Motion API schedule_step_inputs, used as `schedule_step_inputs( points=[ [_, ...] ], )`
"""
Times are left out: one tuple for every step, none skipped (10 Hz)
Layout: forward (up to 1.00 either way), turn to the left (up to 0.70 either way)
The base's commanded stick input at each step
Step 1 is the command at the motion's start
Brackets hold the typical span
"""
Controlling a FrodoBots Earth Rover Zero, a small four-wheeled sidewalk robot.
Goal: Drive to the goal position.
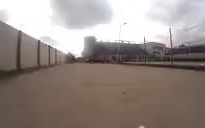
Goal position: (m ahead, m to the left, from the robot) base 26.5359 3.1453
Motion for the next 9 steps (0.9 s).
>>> schedule_step_inputs(
  points=[
    [0.7,0.16],
    [0.7,0.0],
    [0.7,0.0],
    [0.7,0.0],
    [0.7,0.0],
    [0.7,0.0],
    [0.7,0.0],
    [0.7,0.0],
    [0.7,0.0]
  ],
)
